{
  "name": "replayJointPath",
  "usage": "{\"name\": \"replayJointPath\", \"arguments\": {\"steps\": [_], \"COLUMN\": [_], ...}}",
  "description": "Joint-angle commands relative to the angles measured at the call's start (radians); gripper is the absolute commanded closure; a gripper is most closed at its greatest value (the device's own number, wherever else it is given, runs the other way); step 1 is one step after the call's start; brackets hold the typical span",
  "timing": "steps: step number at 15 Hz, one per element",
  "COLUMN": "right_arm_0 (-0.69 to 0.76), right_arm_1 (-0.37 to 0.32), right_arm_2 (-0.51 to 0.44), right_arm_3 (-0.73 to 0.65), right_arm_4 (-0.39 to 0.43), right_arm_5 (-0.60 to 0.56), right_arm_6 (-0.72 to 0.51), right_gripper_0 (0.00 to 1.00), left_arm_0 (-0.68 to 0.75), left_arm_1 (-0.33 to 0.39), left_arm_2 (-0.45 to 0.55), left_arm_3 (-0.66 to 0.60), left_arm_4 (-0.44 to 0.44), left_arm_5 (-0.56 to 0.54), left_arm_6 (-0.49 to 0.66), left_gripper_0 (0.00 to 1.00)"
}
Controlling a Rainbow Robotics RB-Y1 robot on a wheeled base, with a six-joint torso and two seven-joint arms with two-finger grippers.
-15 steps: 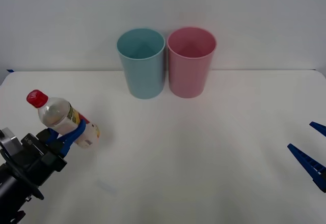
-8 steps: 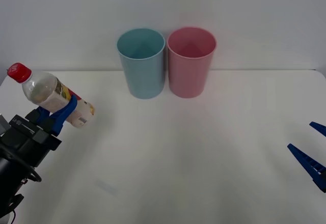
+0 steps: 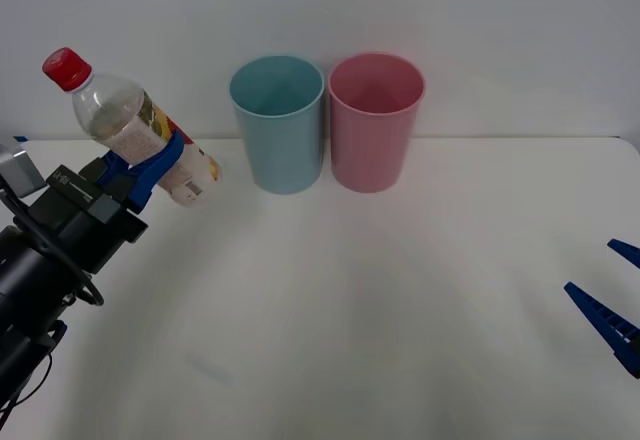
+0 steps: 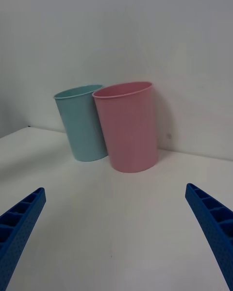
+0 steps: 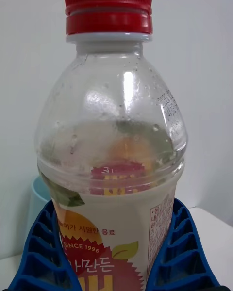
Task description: Grasp the object on the table and drop it into the matching bin: aluminum can to the light blue bin, PET bottle to the pink bin.
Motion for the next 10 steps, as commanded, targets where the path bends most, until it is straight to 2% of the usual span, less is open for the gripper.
{"name": "replayJointPath", "arguments": {"steps": [1,4,6,10], "right_arm_0": [0.000,0.000,0.000,0.000], "right_arm_1": [0.000,0.000,0.000,0.000], "right_arm_2": [0.000,0.000,0.000,0.000], "right_arm_3": [0.000,0.000,0.000,0.000], "right_arm_4": [0.000,0.000,0.000,0.000], "right_arm_5": [0.000,0.000,0.000,0.000], "right_arm_6": [0.000,0.000,0.000,0.000], "right_gripper_0": [0.00,0.00,0.00,0.00], "left_arm_0": [-0.084,-0.233,-0.362,-0.592], "left_arm_1": [0.001,0.021,0.050,0.055], "left_arm_2": [-0.012,-0.032,-0.066,-0.126], "left_arm_3": [0.005,0.094,0.207,0.426], "left_arm_4": [-0.068,-0.091,-0.086,-0.075], "left_arm_5": [0.000,-0.006,-0.011,-0.006], "left_arm_6": [0.091,0.118,0.120,0.109], "left_gripper_0": [1.00,1.00,1.00,1.00]}}
